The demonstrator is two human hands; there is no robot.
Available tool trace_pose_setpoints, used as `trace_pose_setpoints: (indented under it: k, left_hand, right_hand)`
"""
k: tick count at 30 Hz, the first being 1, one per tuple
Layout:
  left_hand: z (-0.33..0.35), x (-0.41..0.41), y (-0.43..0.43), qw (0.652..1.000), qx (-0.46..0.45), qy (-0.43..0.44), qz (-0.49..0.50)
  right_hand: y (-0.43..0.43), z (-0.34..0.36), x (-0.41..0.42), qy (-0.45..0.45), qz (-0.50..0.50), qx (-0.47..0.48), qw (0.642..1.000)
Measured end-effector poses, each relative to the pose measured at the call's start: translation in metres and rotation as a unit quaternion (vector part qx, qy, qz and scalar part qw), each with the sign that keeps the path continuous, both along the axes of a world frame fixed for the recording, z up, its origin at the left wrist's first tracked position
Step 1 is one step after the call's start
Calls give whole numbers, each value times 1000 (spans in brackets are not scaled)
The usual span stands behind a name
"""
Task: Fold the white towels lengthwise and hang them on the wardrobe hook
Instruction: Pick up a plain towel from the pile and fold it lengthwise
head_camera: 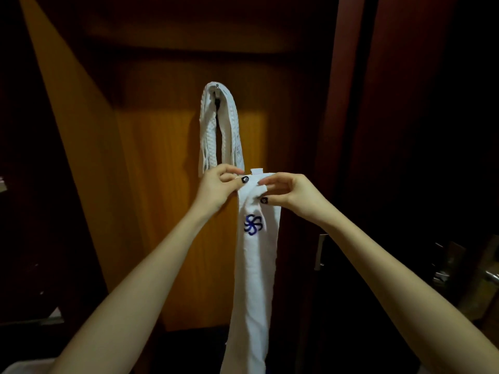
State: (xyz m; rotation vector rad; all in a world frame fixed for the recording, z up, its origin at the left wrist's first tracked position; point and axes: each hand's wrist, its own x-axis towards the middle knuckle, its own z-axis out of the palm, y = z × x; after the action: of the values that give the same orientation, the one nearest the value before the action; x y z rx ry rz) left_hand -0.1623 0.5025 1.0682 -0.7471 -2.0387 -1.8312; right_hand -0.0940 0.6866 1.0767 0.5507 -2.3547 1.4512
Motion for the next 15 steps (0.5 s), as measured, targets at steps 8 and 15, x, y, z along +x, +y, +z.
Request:
trace_pose_setpoints:
  k: [8,15]
  left_hand:
    - [0,9,-3,997,40,-26,-62]
    - [0,11,-6,991,47,-60,-110]
  right_hand:
    - [-16,1,0,158,-71,65,983]
    - [-19,3,-1,198,-109,138,964]
